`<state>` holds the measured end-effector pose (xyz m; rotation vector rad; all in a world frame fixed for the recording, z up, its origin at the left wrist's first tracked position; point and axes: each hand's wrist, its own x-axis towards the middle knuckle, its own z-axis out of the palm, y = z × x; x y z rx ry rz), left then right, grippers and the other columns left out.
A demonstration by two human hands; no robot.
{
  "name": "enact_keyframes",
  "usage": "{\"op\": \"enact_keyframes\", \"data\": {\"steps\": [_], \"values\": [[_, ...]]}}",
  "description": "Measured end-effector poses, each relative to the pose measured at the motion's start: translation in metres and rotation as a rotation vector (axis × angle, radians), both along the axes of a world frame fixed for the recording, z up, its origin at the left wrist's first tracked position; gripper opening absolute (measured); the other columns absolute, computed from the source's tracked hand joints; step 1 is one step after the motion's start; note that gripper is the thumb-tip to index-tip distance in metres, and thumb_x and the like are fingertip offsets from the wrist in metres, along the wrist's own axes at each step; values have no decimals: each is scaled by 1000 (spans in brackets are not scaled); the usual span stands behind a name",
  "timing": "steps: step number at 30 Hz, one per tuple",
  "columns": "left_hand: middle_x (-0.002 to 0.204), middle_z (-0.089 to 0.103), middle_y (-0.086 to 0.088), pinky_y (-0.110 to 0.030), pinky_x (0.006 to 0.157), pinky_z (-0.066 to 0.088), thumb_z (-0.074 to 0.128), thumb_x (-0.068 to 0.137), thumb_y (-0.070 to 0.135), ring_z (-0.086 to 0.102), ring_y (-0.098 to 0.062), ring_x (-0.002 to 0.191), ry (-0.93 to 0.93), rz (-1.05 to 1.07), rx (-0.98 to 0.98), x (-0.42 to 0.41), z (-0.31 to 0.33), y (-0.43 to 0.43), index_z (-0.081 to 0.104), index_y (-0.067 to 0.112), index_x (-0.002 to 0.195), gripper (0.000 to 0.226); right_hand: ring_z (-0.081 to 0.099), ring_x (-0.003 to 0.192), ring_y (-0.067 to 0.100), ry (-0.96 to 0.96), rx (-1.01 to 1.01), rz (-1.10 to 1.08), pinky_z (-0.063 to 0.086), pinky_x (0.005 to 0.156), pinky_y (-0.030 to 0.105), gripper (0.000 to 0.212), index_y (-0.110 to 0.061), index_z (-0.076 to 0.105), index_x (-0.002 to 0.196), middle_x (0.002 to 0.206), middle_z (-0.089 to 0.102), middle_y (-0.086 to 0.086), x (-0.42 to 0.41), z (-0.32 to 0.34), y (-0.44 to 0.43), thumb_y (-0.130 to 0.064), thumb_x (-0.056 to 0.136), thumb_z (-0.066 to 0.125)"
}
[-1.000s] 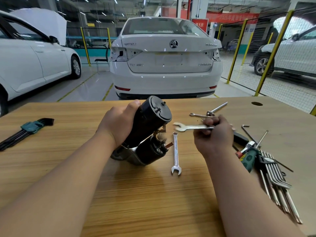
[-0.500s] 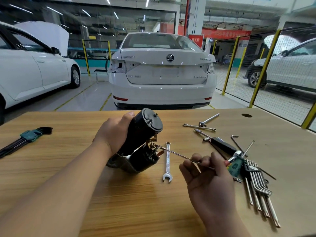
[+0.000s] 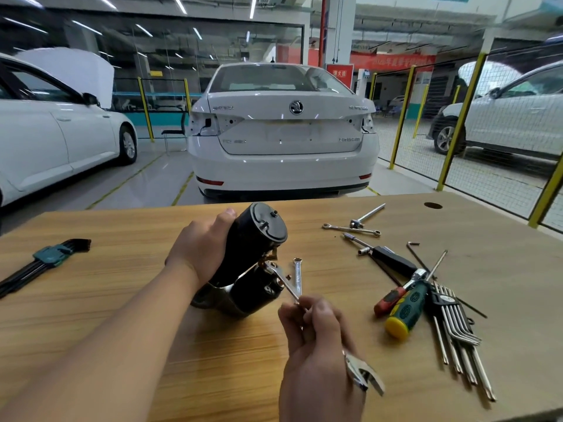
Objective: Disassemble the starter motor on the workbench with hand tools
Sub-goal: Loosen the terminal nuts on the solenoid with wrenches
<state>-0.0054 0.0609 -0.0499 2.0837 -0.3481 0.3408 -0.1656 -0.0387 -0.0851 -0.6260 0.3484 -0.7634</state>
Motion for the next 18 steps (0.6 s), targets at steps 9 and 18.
{"op": "enact_keyframes", "data": {"steps": [9, 18], "values": [[50, 48, 5, -40, 66, 38, 27, 73, 72, 49, -23, 62, 1, -10, -7, 1, 2, -1, 48, 25, 50, 56, 54, 43, 19, 88, -146, -16, 46, 58, 43, 26, -12, 63, 53, 71, 67, 9, -7, -4, 14, -19, 78, 65], [86, 71, -9, -47, 89, 48, 31, 71, 76, 63, -28, 89, 34, -19, -70, 5, -3, 0, 71, 17, 85, 72, 37, 39, 16, 157, 204, 340, 33, 48, 24, 37, -19, 46, 64, 56, 53, 2, 37, 7, -87, -30, 100, 43]]}}
